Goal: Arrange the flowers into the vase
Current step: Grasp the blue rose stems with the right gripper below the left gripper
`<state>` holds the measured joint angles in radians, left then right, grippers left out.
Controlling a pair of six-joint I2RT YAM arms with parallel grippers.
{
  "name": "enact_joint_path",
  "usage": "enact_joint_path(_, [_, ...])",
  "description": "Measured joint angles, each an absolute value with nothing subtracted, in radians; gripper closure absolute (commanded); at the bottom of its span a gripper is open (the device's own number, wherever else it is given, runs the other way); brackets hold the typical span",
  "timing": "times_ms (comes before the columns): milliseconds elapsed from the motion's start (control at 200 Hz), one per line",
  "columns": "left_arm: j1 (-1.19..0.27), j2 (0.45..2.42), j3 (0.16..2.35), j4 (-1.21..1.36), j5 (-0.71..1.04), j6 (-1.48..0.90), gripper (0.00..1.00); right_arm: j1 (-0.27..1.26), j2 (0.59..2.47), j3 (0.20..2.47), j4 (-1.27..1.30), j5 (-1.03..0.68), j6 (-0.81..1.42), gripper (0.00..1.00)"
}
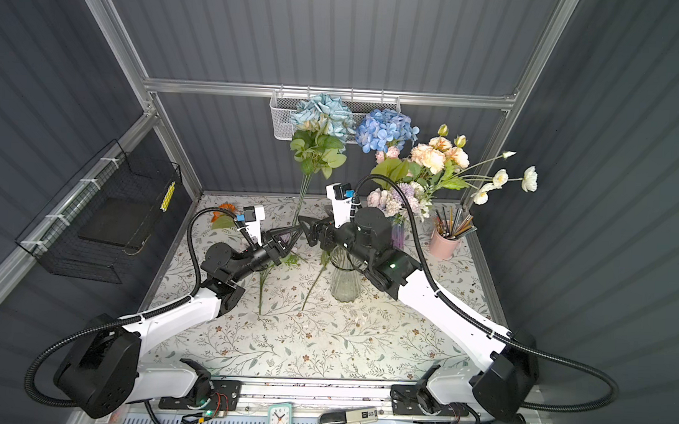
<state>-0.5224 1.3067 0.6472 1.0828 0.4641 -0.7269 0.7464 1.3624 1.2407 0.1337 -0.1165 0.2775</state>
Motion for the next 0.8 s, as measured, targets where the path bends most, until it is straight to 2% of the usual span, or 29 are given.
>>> enact_joint_path(120, [-0.53,1.307,0.639,1.103,0.471,-0.728,1.0,0.731,1.401,1.27,0.18,-0.164,0.323,0.24])
enact_joint_path(200, [-0.532,1.307,0.633,1.11,0.473,-0.727,1.0,0.719,1.421,1.279,0.213,-0.187,0.349,0.33])
enact_joint_path(395, [-0.536,1.306,0.614,1.1,0.474,-0.725,1.0,0.698,1.454,1.284,0.265,-0.226,0.4,0.58])
enact_joint_path(530, [-0.538,1.305,0.609,1.089,0.476,-0.714,1.0,0.687,1.47,1.303,0.284,-0.254,0.426,0.83])
enact_joint_path(730, [-0.54,1.28,0.609,1.043,0.472,-0.691,1.0,0.675,1.481,1.309,0.294,-0.297,0.464,0.97])
enact_joint_path(800, [-0.542,1.275,0.609,1.027,0.471,-0.683,1.0,0.675,1.481,1.309,0.295,-0.31,0.473,0.94])
